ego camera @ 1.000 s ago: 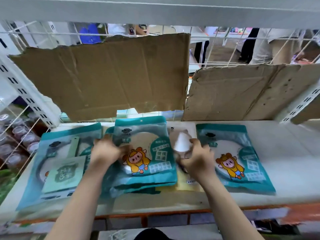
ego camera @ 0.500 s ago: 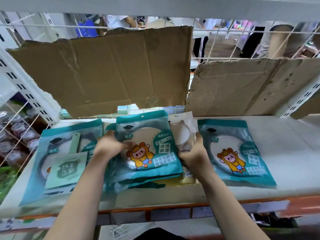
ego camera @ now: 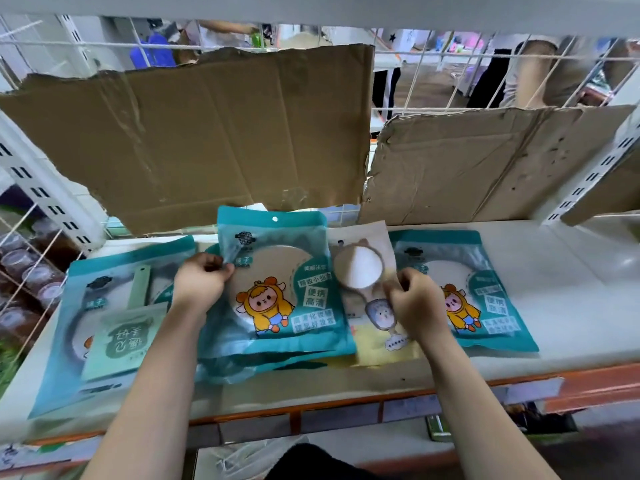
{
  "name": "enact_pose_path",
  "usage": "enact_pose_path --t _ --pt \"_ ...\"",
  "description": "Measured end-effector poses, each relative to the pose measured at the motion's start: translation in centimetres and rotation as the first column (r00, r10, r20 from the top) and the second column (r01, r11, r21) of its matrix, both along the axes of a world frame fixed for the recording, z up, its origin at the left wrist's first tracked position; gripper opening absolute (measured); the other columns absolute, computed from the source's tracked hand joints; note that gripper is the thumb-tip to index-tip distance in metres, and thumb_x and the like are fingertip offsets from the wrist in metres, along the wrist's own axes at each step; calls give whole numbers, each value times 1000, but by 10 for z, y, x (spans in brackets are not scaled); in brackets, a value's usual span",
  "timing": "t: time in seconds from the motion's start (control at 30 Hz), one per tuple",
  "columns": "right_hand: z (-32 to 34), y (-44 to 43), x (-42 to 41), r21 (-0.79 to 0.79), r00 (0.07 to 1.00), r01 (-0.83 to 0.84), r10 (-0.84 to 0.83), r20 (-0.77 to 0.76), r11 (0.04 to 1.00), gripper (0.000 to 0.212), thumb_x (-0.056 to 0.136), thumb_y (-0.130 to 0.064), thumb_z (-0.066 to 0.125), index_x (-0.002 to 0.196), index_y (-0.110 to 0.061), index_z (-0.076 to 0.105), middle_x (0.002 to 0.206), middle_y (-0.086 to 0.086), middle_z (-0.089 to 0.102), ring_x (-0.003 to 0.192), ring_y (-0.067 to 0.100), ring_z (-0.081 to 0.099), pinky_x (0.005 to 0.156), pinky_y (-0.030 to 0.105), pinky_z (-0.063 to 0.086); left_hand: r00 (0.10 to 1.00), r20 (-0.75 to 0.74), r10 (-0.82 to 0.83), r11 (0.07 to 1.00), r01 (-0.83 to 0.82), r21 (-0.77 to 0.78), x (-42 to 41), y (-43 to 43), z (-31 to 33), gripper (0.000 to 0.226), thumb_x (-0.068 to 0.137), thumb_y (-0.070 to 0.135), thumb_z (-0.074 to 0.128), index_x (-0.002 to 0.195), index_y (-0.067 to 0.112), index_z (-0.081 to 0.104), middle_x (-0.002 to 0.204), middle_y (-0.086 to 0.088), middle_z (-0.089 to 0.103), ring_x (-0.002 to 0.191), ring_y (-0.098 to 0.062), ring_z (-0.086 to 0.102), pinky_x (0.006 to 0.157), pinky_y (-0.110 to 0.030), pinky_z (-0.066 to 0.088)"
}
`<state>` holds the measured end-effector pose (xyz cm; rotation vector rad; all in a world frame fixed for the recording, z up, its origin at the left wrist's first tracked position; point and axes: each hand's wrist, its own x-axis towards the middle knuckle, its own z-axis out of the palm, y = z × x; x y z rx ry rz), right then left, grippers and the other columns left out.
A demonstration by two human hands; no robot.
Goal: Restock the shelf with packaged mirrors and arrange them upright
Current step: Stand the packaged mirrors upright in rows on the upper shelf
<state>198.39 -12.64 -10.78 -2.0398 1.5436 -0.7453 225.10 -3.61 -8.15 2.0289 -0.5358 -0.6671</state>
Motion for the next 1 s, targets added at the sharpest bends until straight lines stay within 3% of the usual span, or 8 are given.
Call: enact_pose_path --t 0.13,0.23,0.3,0.43,0.63,0.7,0.83,1.0 --pt "20 -4 -7 421 932 -27 -130 338 906 7 87 -3 52 82 1 54 72 13 54 60 20 46 45 21 39 987 -163 11 997 -23 -77 -2 -3 1 26 90 18 61 111 11 49 108 -11 60 92 -26 55 79 -38 42" --pt "28 -2 -3 619 823 -145 -254 508 772 20 82 0 61 101 1 56 88 22 67 72 34 66 64 35 59 960 -278 -37 990 -3 -141 -9 1 3 49 75 17 75 116 15 50 100 -5 63 88 -24 61 79 -37 48" --pt "29 -2 6 625 786 -205 -254 564 753 26 82 -3 66 105 4 55 91 26 67 72 36 68 65 39 60 955 -295 -42 987 -6 -159 -11 3 2 52 72 15 77 119 13 53 101 -6 66 88 -24 63 77 -36 50" --pt "26 0 17 592 838 -208 -170 518 778 22 80 3 64 101 7 59 89 28 66 66 32 65 67 40 57 935 -353 24 971 -105 -213 -9 5 4 36 82 19 69 116 14 57 90 0 62 76 -17 58 61 -27 43" --pt "13 13 -18 527 829 -38 -268 492 849 18 58 -16 66 74 -9 66 71 10 62 67 21 56 63 33 43 906 -423 14 947 -149 -286 -21 -4 3 18 85 18 66 102 17 61 86 3 65 78 -15 61 73 -28 47" --pt "12 14 -38 510 771 -1 -324 548 860 15 62 -16 72 73 -7 67 72 11 63 67 21 57 67 37 45 896 -442 -36 937 -123 -327 -36 -11 6 9 85 17 66 91 20 61 84 5 65 77 -13 60 71 -25 47" --pt "16 12 -76 554 546 -22 -454 704 832 12 83 7 59 86 -4 62 71 10 68 61 21 65 64 33 56 885 -428 -182 877 -51 -477 -72 -26 11 13 85 9 65 86 22 61 87 3 67 78 -11 63 76 -22 50" --pt "20 6 -151 504 488 45 -460 742 862 4 85 -8 64 83 -10 65 69 7 69 62 21 65 70 34 53 843 -371 -390 799 109 -592 -137 -56 27 13 89 7 57 90 18 64 82 6 70 73 -6 66 71 -17 53"
